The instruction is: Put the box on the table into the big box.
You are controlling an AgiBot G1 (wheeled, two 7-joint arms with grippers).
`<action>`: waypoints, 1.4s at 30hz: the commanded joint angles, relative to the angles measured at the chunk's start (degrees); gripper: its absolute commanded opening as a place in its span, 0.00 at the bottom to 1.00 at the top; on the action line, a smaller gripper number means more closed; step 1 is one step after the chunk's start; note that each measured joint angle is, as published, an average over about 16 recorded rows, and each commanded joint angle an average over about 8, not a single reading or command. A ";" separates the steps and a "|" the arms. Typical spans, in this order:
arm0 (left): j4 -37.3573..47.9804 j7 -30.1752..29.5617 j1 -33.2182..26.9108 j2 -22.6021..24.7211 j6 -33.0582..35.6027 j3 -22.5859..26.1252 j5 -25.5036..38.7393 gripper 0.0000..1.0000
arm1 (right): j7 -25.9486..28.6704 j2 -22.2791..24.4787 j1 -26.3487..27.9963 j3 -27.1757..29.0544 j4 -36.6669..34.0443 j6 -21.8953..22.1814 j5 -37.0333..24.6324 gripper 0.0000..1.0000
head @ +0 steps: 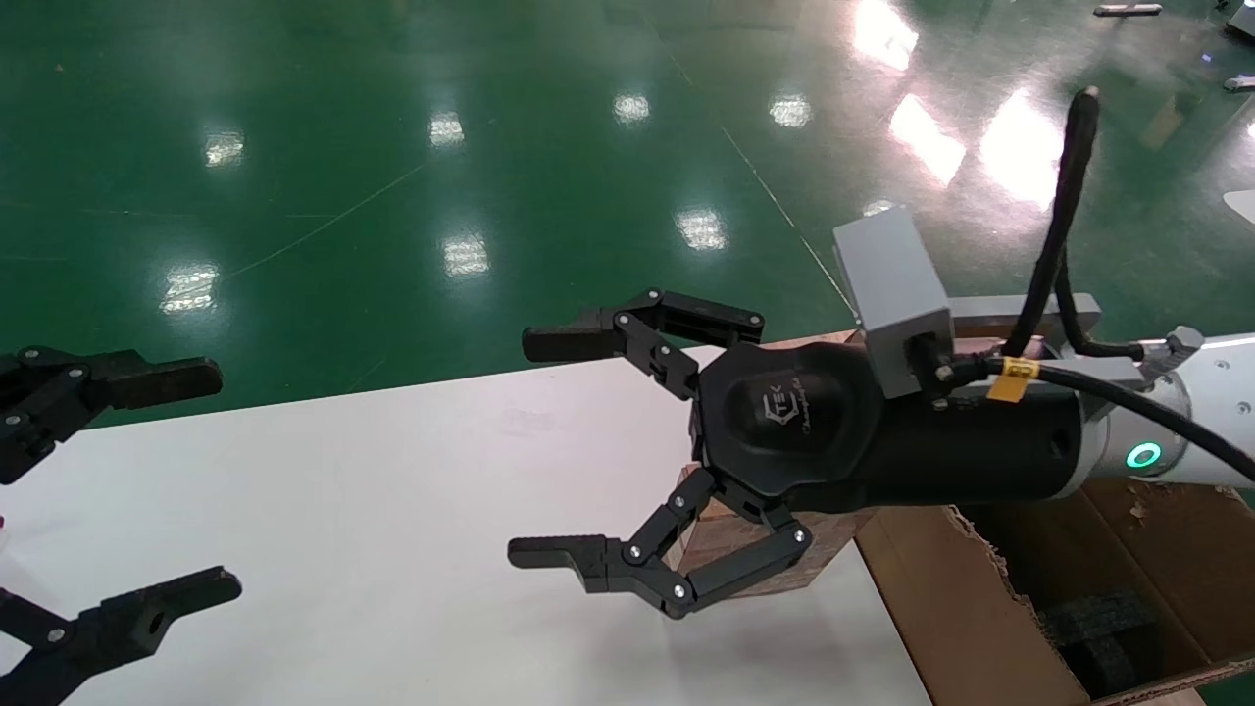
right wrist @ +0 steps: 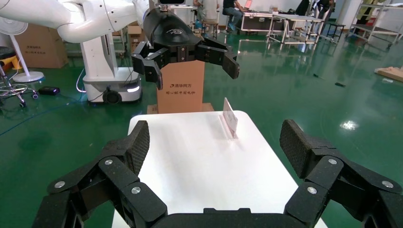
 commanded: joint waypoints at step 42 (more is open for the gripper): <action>0.01 0.00 -0.01 0.00 0.00 0.01 0.00 1.00 | -18.82 5.85 6.34 -9.88 -19.03 -5.47 -14.93 1.00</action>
